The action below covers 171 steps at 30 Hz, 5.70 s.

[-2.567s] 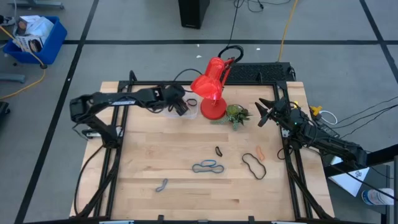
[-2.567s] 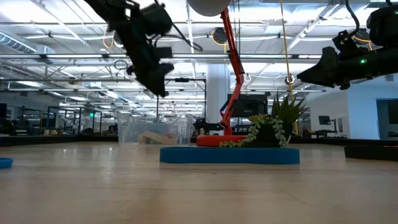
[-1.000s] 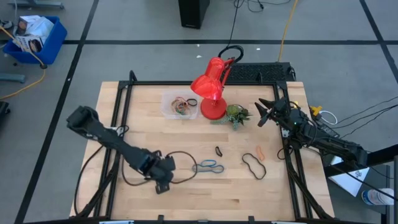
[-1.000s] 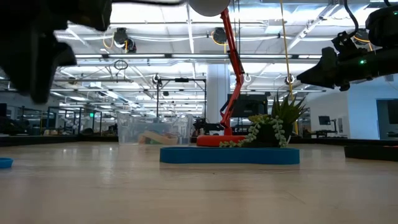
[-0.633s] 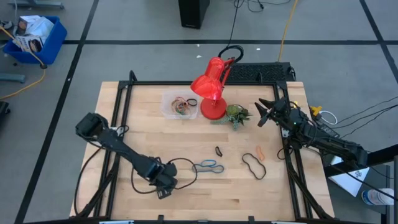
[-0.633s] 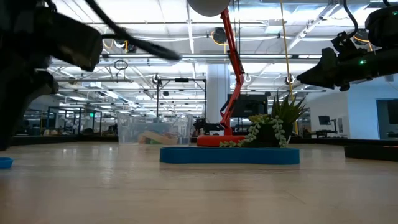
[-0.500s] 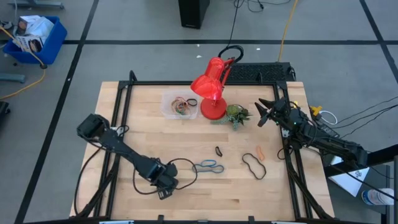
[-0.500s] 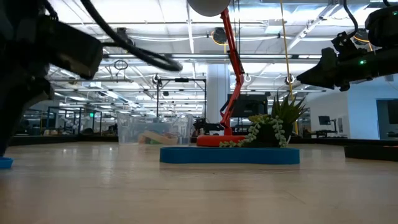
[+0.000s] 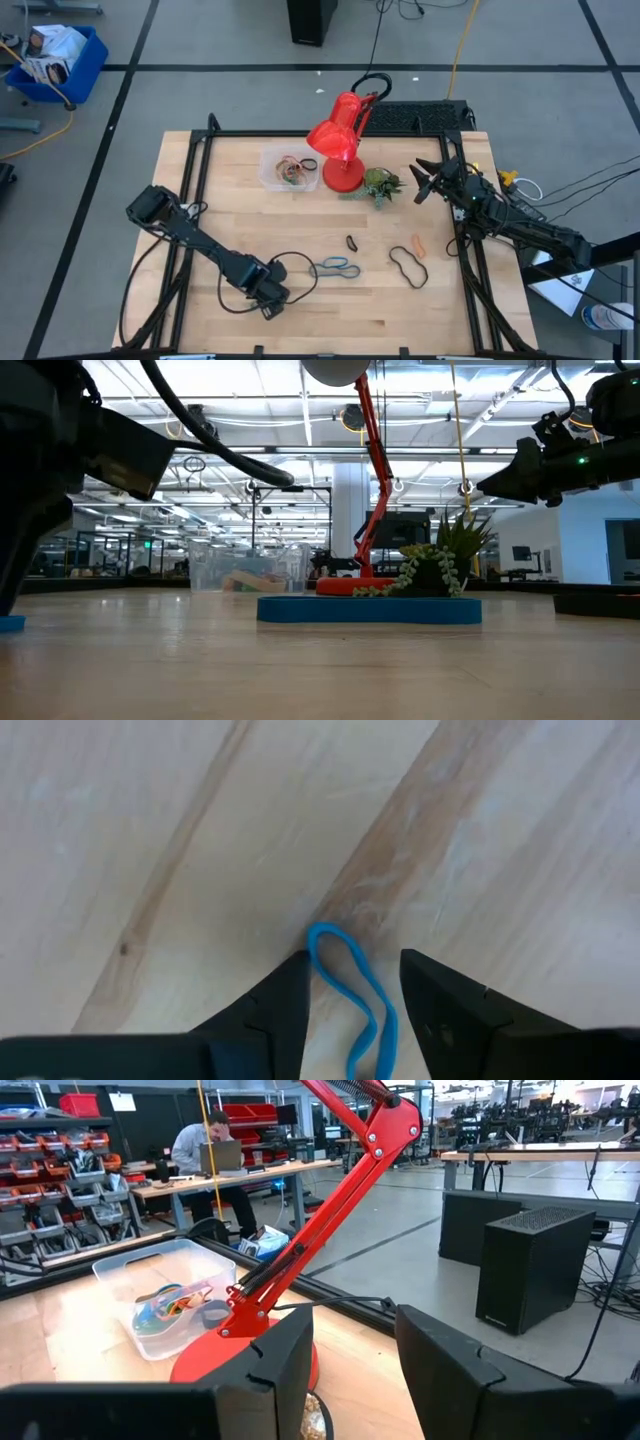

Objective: Pick and place rubber bands into bin
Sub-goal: Put the bottom blue rubber band into the transparent bin, then put the orange rubber band into the transparent bin

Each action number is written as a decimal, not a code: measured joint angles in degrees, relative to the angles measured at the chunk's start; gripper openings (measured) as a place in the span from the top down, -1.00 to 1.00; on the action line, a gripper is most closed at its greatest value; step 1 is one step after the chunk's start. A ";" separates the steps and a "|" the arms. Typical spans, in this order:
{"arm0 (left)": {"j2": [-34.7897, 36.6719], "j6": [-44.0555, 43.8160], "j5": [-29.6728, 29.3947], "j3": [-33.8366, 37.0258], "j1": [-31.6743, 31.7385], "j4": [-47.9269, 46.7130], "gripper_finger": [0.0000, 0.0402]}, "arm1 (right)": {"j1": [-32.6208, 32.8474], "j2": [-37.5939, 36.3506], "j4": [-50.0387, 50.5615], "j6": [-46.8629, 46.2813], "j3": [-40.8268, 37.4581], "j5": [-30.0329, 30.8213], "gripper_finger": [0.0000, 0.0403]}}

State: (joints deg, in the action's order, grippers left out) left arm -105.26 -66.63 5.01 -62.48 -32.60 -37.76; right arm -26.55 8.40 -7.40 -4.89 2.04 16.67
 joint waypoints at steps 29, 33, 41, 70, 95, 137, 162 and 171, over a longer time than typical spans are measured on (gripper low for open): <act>10.44 13.23 -5.56 1.20 3.20 -1.40 0.98 | 0.00 0.00 -0.08 0.63 0.01 0.00 0.30; 17.41 20.74 -12.89 1.14 3.57 -2.03 0.98 | 0.00 0.00 -0.08 0.63 0.00 -0.02 0.30; 29.86 30.16 -38.38 1.14 10.57 -2.64 0.99 | 0.00 0.00 -0.87 0.63 0.01 -0.02 0.30; 19.04 42.31 -32.04 1.11 51.41 6.42 0.97 | 0.00 0.02 -0.87 0.85 -0.01 -0.17 0.30; 6.85 43.91 -25.82 1.14 55.39 15.40 0.85 | 0.00 0.15 -0.55 1.09 -0.01 -0.07 0.30; 17.65 49.87 -25.88 1.44 52.43 13.74 -0.11 | 0.00 0.24 -0.54 1.09 -0.01 -0.13 0.30; 61.74 48.53 -33.63 46.43 30.93 56.17 -0.11 | 2.04 6.87 9.05 0.53 7.71 -9.45 0.30; 67.98 50.19 -33.65 51.15 30.99 59.08 -0.11 | 11.00 21.00 23.43 0.55 23.50 -8.99 0.30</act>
State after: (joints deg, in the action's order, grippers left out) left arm -37.29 -16.44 -28.64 -11.33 -1.61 21.32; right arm -15.54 29.40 16.03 -4.33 25.54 7.68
